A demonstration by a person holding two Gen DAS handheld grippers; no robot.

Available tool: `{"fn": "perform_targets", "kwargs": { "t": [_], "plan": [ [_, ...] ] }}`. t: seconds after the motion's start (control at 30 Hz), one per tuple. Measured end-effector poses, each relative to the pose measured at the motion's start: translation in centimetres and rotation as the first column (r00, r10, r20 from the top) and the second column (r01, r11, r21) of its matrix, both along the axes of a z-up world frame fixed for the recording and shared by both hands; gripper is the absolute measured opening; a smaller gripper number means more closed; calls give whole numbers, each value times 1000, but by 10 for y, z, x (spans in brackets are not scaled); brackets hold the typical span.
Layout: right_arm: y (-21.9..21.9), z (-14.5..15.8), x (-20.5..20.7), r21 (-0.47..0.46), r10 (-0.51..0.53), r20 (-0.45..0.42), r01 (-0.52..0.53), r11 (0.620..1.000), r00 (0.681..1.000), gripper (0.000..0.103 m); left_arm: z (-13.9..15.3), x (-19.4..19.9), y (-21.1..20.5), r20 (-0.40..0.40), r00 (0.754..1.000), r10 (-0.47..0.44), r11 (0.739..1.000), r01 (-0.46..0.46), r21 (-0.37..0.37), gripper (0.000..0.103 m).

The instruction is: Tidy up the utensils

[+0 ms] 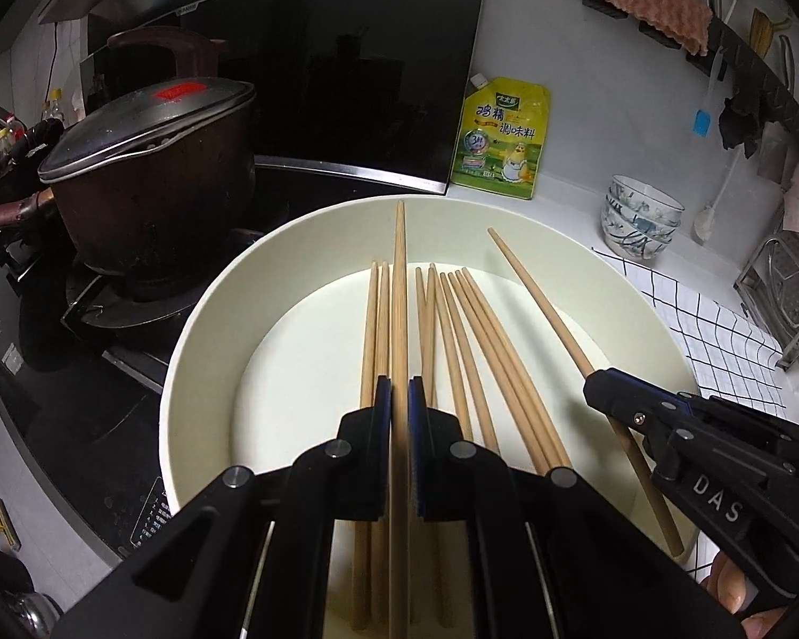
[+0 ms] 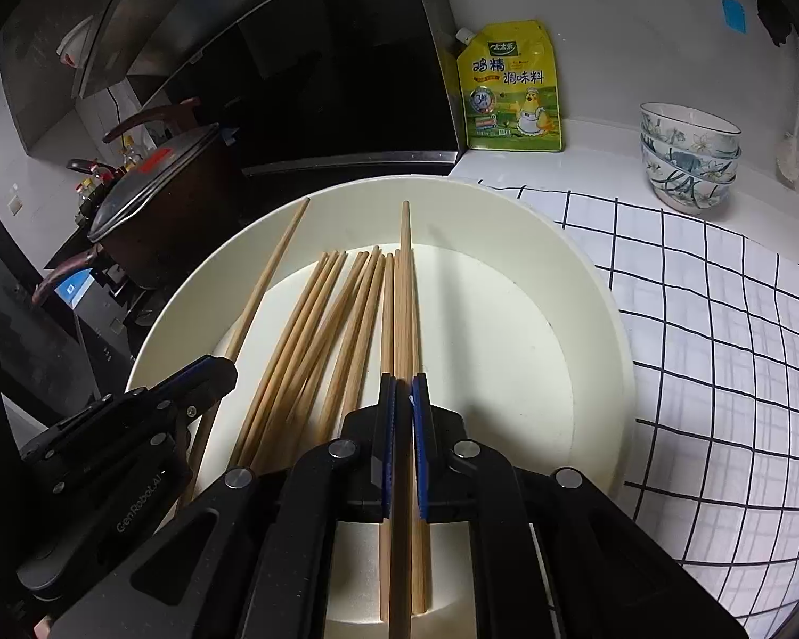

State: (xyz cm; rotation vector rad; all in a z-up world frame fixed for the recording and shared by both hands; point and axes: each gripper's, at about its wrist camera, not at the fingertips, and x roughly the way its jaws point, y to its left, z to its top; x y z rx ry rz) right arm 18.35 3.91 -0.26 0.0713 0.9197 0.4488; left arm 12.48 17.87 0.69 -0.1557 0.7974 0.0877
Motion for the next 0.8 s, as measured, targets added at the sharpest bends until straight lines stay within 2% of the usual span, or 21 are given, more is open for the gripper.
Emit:
{"fn": "perform_targets", "kwargs": {
  "t": [0.07, 0.13, 0.2, 0.27, 0.37, 0.5, 0.67, 0.8],
  "plan": [
    [1, -2, 1, -7, -3, -2, 3, 1000, 1000, 6, -1, 1, 1, -8, 1000, 4, 1000, -5, -4, 8],
    [1, -3, 1, -9, -2, -7, 2, 1000, 1000, 8, -2, 0, 4, -12, 1000, 12, 1000, -12, -17, 15],
    [-1, -2, -1, 6, 3, -10, -3, 1000, 1000, 30, -1, -2, 6, -6, 1000, 19, 1000, -19, -21, 42],
    [-4, 1, -5, 6, -5, 8, 5, 1000, 1000, 32, 2, -6, 7, 11, 999, 34, 999, -34, -10, 57],
    [-8, 4, -10, 4, -16, 22, 16, 1000, 1000, 33, 6, -11, 7, 20, 999, 36, 999, -36, -7, 58],
    [-14, 7, -18, -3, -34, 38, 34, 999, 999, 33, 10, -16, 6, 29, 999, 39, 999, -39, 3, 68],
    [-20, 12, -29, -11, -45, 59, 46, 999, 997, 43, 17, -24, 3, 43, 998, 44, 999, -45, 17, 79],
    [-25, 15, -38, -19, -61, 78, 63, 998, 995, 46, 24, -31, 0, 62, 997, 47, 998, -49, 33, 83]
  ]
}}
